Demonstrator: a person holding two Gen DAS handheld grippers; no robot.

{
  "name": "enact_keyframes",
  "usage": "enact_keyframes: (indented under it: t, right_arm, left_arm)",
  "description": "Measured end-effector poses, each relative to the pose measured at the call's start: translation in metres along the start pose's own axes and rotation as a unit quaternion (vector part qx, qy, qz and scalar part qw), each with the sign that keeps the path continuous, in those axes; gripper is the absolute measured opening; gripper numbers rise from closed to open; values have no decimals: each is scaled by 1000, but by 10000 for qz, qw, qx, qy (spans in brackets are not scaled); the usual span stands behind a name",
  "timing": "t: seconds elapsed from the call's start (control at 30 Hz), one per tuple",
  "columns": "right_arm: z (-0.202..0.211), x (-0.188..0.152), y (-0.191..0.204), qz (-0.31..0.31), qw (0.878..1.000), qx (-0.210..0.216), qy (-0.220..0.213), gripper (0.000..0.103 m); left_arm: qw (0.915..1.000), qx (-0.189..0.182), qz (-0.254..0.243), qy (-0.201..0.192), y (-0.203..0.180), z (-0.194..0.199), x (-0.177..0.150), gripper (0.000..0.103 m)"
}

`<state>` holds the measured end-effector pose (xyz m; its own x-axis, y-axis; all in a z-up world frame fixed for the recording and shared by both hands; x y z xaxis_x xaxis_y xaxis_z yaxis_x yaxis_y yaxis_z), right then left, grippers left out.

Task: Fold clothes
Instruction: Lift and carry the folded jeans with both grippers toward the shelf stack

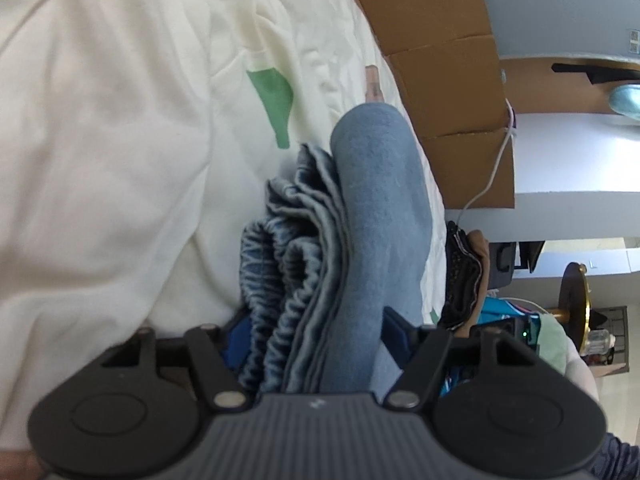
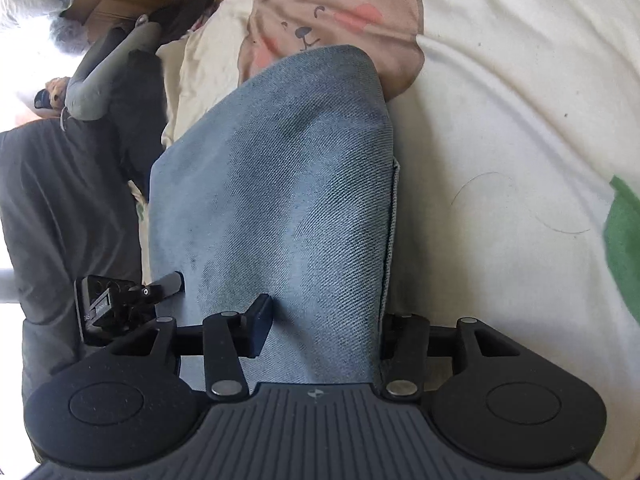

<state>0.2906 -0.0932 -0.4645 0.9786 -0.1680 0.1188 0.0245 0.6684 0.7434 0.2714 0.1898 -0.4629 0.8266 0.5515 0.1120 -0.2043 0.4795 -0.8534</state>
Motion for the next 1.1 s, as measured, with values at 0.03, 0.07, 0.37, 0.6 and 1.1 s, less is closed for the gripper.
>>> enact_keyframes:
  t: [0.03,0.07,0.37,0.6,1.1]
  right_arm:
    - [1,0,2,9,10000,32,-17,52]
    - [3,0,3,19,10000,63,-34,52]
    - [16,1,17,104,9992,348,-188,21]
    - [46,19,14,198,9994,219,-176,21]
    - [88,22,-57,-373,9972,321,-564,31]
  left_arm:
    - [10000,-6,15,21,0,-3,1,72]
    - [10000,-11,-18,22,-1,-3,0,72]
    - [9991,-28,-417,42,-15,5,2,52]
    - [9990,-82,-446,63,-40,-10,-5,49]
    - [9949,66,-753,661,-70,-78,-25,54]
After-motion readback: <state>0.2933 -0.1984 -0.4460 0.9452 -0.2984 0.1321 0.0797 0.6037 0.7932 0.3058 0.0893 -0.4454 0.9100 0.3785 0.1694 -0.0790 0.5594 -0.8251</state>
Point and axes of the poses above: each gripper's, at about its wrist camera, not at the fingertips, and z roughly against the way its jaws point, y to its left, x to its top, the point moved 8 cm from there along -z, roughly the way its jaws point, and after that the axes turned 10 degrees about -y, right-handed, at the moved point
